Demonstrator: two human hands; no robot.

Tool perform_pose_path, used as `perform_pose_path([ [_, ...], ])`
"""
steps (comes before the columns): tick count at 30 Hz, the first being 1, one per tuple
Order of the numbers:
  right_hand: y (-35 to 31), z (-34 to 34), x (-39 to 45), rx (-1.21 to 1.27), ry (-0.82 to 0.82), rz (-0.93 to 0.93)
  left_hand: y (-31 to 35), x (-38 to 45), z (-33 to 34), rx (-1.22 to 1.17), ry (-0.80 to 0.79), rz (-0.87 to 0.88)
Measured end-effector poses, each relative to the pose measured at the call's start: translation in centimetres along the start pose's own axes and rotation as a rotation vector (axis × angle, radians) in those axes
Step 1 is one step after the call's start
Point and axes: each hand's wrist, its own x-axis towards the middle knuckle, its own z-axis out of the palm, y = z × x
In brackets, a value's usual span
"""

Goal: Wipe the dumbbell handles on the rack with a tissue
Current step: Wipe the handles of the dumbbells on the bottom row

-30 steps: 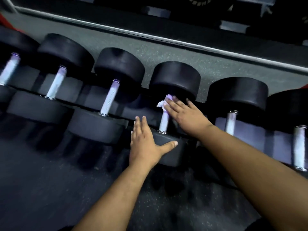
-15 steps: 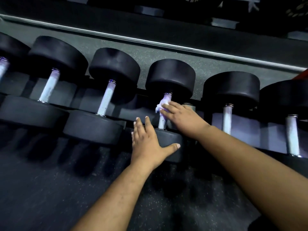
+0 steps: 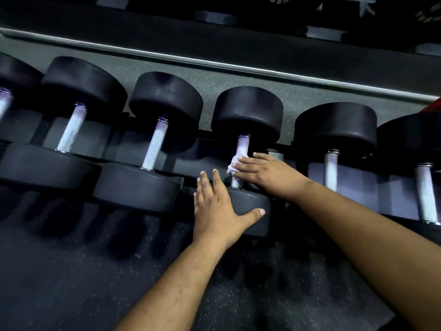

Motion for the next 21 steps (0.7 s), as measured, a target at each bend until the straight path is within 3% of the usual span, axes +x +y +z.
perform_pose_path([
  [2,0.6,-0.5,-0.2,-0.056,-0.004,0.045,0.0,0.1,0.0,0.006,0.0,0.002],
  [6,-0.3,-0.7,1.4,0.005,0.037,0.315,0.0,0.1,-0.1,0.002,0.005,-0.001],
  [12,0.6,0.9,0.2,0.166,0.121,0.034,-0.2,0.3,-0.1,-0.002,0.003,0.007],
  [14,0.9,0.4,-0.1,0.086,0.128,0.086,-0.1,0.3,-0.1,-0.006,0.003,0.005],
  [16,0.7,0.3,0.7,0.052,0.138,0.274,0.0,0.3,-0.1,-0.008,0.004,0.003],
  [18,-0.2,1.0,1.8,0.128,0.178,0.354,-0.1,0.3,-0.1,-0.004,0.012,0.005],
  [21,-0.8,2.0,1.8,0.374,0.279,0.329,-0.1,0.2,0.0,0.0,0.019,0.009],
])
